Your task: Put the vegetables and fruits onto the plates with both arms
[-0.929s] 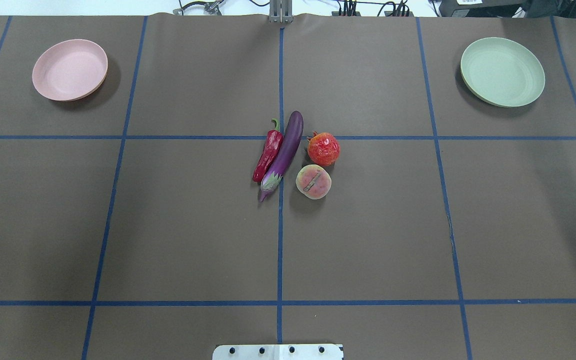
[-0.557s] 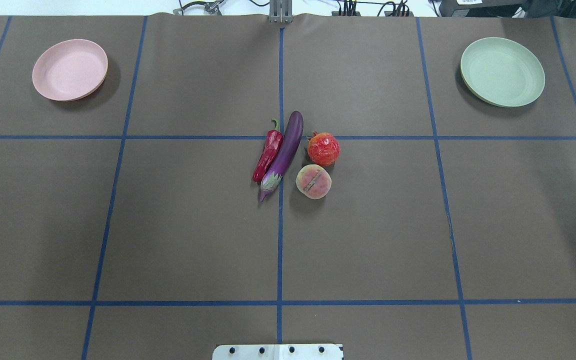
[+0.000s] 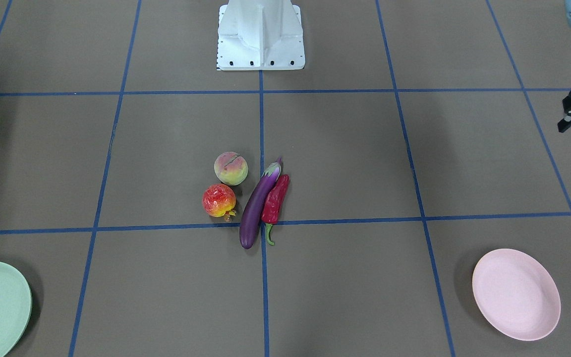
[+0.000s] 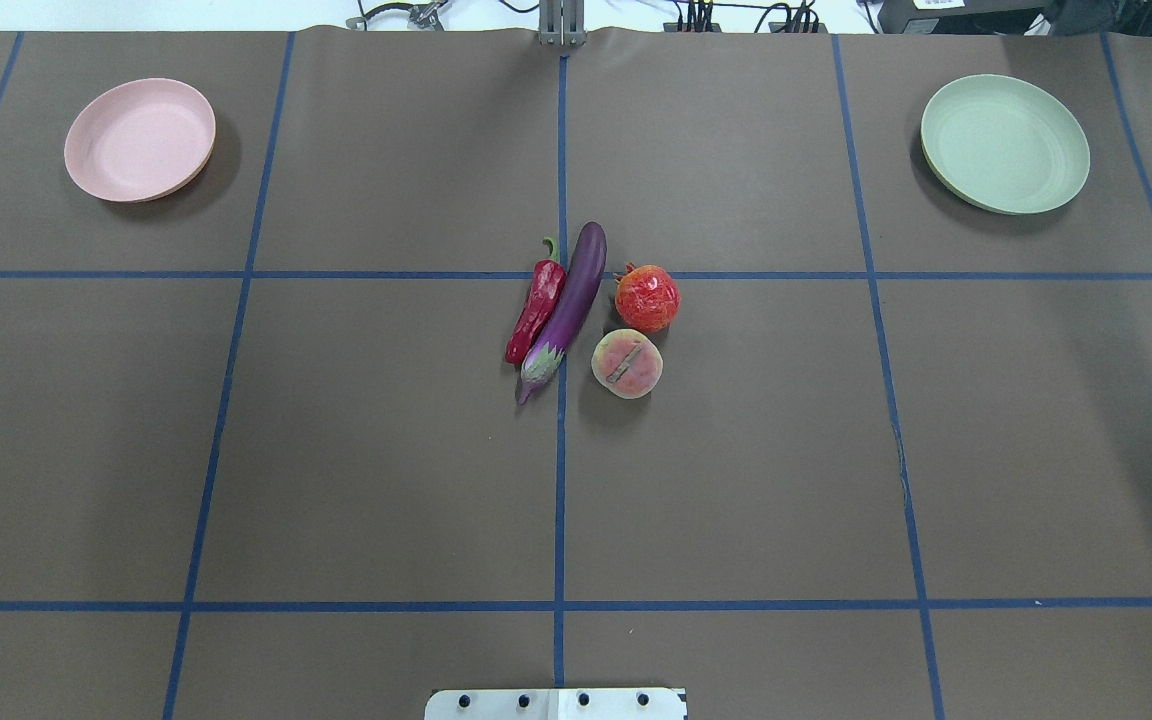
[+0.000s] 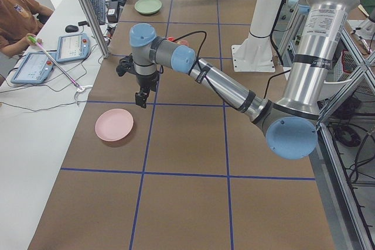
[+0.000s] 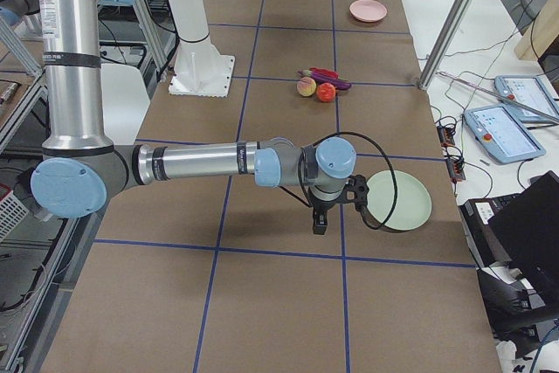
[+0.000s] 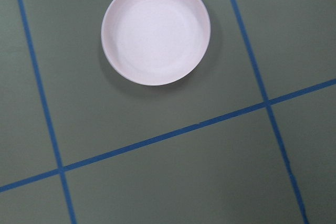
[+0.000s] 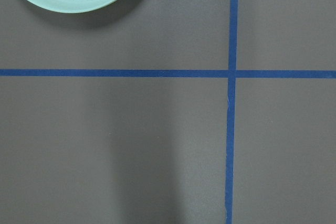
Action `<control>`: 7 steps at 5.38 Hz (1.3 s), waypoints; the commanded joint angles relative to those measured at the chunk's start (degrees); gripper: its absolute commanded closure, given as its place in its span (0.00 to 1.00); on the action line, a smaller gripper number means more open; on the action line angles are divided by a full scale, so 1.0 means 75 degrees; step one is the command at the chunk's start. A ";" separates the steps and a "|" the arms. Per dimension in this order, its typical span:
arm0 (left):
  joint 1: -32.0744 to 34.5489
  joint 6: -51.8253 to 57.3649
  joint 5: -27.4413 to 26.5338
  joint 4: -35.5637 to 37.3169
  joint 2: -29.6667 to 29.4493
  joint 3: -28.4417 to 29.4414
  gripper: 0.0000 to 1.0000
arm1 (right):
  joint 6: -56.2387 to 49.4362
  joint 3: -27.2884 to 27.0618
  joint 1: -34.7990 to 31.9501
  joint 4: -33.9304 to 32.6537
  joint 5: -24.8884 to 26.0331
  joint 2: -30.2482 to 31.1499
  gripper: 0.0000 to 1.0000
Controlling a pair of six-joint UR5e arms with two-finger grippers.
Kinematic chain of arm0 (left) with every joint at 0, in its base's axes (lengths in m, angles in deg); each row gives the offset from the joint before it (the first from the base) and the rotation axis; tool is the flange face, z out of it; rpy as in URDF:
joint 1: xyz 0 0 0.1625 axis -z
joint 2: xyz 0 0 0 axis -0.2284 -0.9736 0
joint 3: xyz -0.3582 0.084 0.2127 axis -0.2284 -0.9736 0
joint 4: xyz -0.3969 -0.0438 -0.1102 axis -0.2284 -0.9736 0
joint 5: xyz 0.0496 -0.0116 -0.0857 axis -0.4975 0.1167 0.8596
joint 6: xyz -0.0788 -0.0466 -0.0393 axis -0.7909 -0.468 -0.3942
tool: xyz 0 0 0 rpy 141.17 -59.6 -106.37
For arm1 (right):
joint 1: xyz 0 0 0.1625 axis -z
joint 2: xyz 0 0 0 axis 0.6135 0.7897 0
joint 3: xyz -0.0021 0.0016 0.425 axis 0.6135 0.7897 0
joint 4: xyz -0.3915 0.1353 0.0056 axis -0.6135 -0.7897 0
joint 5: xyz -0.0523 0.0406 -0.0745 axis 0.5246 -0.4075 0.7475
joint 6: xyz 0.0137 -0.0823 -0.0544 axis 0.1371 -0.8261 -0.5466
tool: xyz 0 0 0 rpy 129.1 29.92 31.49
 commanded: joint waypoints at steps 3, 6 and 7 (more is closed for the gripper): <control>-0.3081 -0.4790 -0.0643 -0.1267 -0.2339 0.0945 0.00 | 0.0020 -0.0069 -0.0008 0.0000 0.0009 -0.0018 0.01; -0.4320 -0.6885 -0.2005 -0.3079 -0.4207 0.3859 0.01 | 0.0079 -0.0465 -0.0008 0.0000 0.0079 -0.0215 0.01; -0.4612 -0.7147 -0.2216 -0.3822 -0.4384 0.4647 0.01 | 0.0102 -0.0375 0.0004 0.0000 0.0033 -0.0194 0.01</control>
